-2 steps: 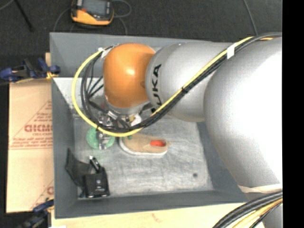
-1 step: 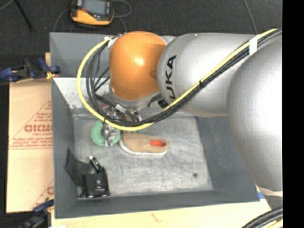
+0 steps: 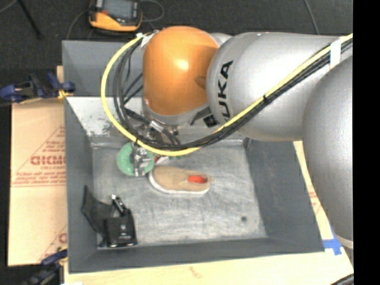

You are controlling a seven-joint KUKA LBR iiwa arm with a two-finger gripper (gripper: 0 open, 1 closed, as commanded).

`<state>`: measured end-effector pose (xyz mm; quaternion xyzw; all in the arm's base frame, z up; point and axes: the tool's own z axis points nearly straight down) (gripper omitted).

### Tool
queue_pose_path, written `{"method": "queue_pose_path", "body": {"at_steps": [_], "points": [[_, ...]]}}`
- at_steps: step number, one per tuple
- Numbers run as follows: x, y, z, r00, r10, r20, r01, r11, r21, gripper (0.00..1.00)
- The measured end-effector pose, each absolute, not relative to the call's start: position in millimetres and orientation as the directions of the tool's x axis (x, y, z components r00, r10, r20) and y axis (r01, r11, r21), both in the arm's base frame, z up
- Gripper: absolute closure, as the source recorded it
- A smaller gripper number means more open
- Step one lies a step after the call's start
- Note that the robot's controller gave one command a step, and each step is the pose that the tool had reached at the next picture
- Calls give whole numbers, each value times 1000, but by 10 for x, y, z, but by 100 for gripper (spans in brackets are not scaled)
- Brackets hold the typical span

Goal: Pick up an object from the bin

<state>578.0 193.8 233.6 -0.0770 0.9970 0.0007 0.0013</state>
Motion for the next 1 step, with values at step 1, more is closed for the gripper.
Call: {"method": "queue_pose_path", "body": {"at_steps": [1], "points": [[5779,1924,2226,-989,-146,-3,-146,989,1,100]]}}
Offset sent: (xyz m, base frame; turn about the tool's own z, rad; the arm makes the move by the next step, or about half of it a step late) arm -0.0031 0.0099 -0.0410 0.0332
